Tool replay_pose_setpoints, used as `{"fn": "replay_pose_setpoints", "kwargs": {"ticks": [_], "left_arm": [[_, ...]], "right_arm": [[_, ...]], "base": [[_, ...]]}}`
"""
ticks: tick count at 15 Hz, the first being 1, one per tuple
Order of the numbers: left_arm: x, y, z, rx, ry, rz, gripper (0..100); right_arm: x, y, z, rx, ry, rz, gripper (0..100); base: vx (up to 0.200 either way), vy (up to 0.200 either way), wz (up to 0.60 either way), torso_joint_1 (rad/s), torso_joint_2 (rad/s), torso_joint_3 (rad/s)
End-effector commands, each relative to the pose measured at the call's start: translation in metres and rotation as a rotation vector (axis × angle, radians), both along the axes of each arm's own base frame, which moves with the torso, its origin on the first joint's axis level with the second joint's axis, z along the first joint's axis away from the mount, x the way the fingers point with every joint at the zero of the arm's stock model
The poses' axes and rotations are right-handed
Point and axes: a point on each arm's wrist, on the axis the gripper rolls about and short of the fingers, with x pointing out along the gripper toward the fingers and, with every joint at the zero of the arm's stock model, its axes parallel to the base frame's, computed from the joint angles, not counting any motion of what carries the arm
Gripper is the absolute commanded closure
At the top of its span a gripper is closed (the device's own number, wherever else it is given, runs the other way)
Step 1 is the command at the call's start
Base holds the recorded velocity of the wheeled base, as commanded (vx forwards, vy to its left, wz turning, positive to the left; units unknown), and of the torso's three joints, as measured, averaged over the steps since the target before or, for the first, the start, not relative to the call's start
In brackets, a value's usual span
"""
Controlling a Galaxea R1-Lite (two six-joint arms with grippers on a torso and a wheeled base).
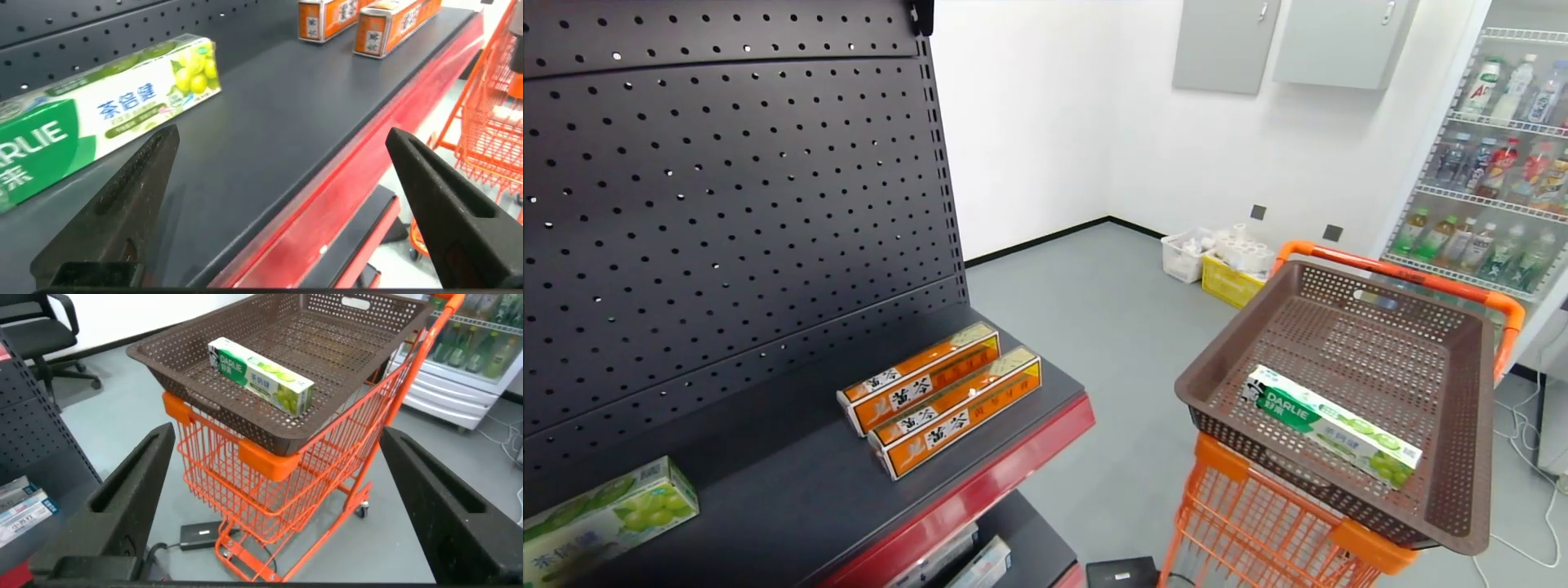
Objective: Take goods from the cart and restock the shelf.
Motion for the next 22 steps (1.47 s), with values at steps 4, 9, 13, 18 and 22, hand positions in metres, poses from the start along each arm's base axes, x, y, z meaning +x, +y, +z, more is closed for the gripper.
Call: {"fn": "replay_pose_setpoints", "kwargs": {"ticks": [4,9,13,18,22], "left_arm": [[0.0,0.0,0.0,0.0,0.0,0.002,0],[0.0,0.0,0.0,0.0,0.0,0.0,0],[0.0,0.0,0.0,-0.006,0.0,0.005,0],[0.0,0.0,0.0,-0.003,0.0,0.003,0],[0.0,0.0,0.0,-0.005,0.0,0.005,0]], "right_arm": [[0.0,0.0,0.0,0.0,0.001,0.0,0],[0.002,0.0,0.002,-0.02,0.027,-0.007,0],[0.0,0.0,0.115,-0.01,-0.086,-0.037,0],[0.049,-0.002,0.153,0.09,0.094,-0.071,0],[0.123,-0.01,0.162,0.043,0.229,-0.157,0]], "base": [[0.0,0.0,0.0,0.0,0.0,0.0],[0.0,0.0,0.0,0.0,0.0,0.0],[0.0,0.0,0.0,0.0,0.0,0.0],[0.0,0.0,0.0,0.0,0.0,0.0],[0.0,0.0,0.0,0.0,0.0,0.0]]}}
